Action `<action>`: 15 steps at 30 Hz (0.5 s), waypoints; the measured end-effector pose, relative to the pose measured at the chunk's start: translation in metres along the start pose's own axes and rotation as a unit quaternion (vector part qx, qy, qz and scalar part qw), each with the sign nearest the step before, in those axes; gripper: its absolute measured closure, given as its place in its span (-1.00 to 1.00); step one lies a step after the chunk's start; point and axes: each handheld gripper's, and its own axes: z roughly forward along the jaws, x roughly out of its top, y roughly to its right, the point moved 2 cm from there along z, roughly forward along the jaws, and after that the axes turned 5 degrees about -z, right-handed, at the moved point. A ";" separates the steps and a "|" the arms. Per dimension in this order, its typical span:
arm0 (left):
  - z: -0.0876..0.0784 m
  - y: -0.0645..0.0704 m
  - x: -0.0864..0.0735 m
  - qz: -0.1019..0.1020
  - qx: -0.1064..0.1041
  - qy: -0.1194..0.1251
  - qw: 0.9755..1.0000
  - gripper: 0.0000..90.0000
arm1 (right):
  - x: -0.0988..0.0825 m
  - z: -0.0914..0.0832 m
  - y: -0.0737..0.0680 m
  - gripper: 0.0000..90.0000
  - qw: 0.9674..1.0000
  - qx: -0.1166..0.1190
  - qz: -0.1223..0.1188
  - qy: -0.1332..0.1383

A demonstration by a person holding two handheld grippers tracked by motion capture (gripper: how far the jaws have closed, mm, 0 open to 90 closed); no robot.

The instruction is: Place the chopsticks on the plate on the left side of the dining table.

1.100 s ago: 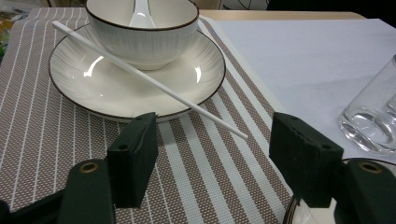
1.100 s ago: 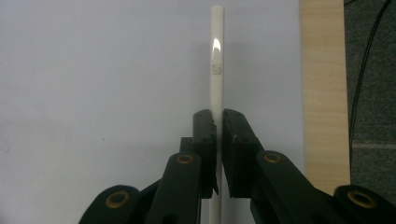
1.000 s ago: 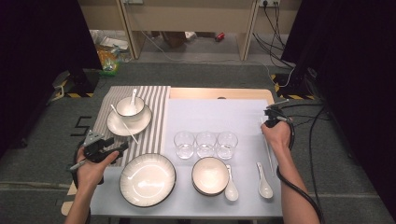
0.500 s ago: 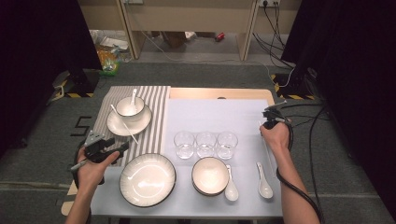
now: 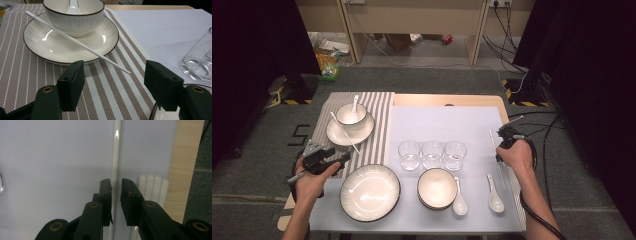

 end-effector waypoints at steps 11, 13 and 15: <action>0.001 0.001 -0.001 0.001 -0.001 -0.002 1.000 -0.29 | 0.001 0.005 -0.003 0.77 1.000 -0.007 0.004 -0.017; 0.001 0.001 -0.001 0.002 -0.001 -0.002 1.000 -0.29 | 0.003 0.007 -0.002 0.78 1.000 -0.009 0.007 -0.020; 0.001 0.001 -0.001 0.002 -0.001 -0.002 1.000 -0.29 | 0.005 0.008 -0.001 0.79 1.000 -0.008 0.009 -0.022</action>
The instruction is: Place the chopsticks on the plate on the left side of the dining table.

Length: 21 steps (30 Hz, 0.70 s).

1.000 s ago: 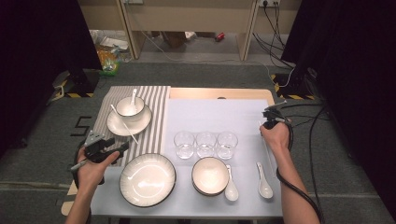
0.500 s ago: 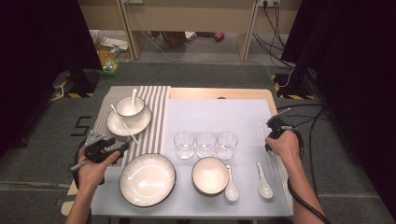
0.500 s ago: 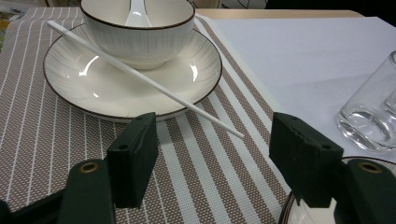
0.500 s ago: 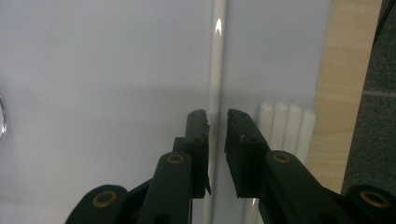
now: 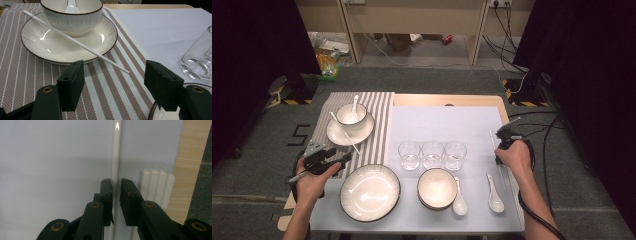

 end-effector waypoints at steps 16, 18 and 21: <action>-0.001 0.000 0.000 -0.001 -0.001 0.001 1.000 -0.29 | 0.004 0.003 -0.004 0.90 1.000 -0.018 0.008 -0.011; -0.001 0.000 0.000 -0.001 0.000 0.002 1.000 -0.29 | 0.005 0.003 -0.005 0.91 1.000 -0.020 0.011 -0.014; -0.001 0.000 0.000 -0.001 -0.001 0.001 1.000 -0.29 | 0.005 0.003 -0.004 0.91 1.000 -0.017 0.010 -0.015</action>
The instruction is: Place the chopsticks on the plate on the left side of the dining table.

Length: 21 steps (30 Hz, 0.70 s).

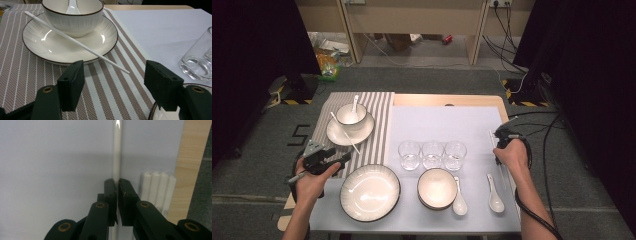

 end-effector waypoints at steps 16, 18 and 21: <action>0.000 0.000 0.001 -0.002 0.002 0.002 1.000 -0.29 | -0.003 -0.011 0.007 0.92 0.999 0.019 -0.020 0.034; 0.000 0.000 0.000 -0.002 0.002 0.002 1.000 -0.29 | -0.004 -0.015 0.005 0.92 0.999 0.021 -0.013 0.042; 0.000 0.001 0.000 -0.002 0.001 0.003 1.000 -0.29 | -0.004 -0.022 0.003 0.92 0.998 0.022 -0.016 0.058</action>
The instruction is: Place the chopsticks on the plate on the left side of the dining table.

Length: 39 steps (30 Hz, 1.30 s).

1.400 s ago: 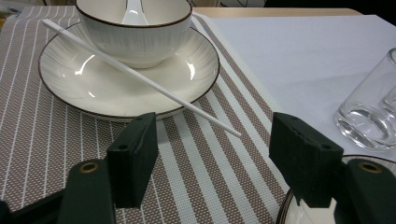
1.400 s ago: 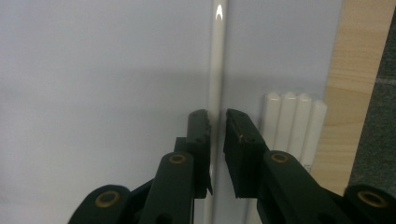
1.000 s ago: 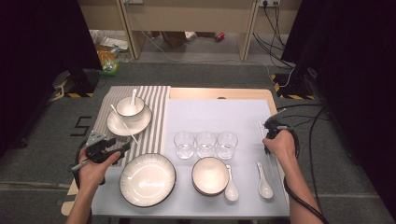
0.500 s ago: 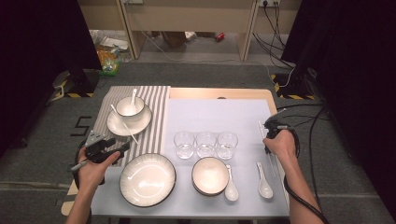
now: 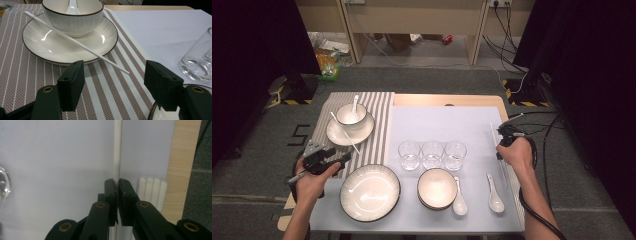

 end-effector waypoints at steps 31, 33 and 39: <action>-0.001 -0.002 0.000 -0.003 0.001 0.002 1.000 -0.28 | 0.011 -0.041 -0.013 0.92 0.982 -0.013 0.001 0.190; -0.001 -0.002 0.000 -0.003 0.000 0.002 1.000 -0.28 | 0.012 -0.043 -0.015 0.92 0.979 -0.013 0.002 0.206; -0.002 -0.003 0.001 -0.004 0.002 0.004 1.000 -0.28 | 0.013 -0.048 -0.018 0.92 0.969 -0.015 -0.004 0.245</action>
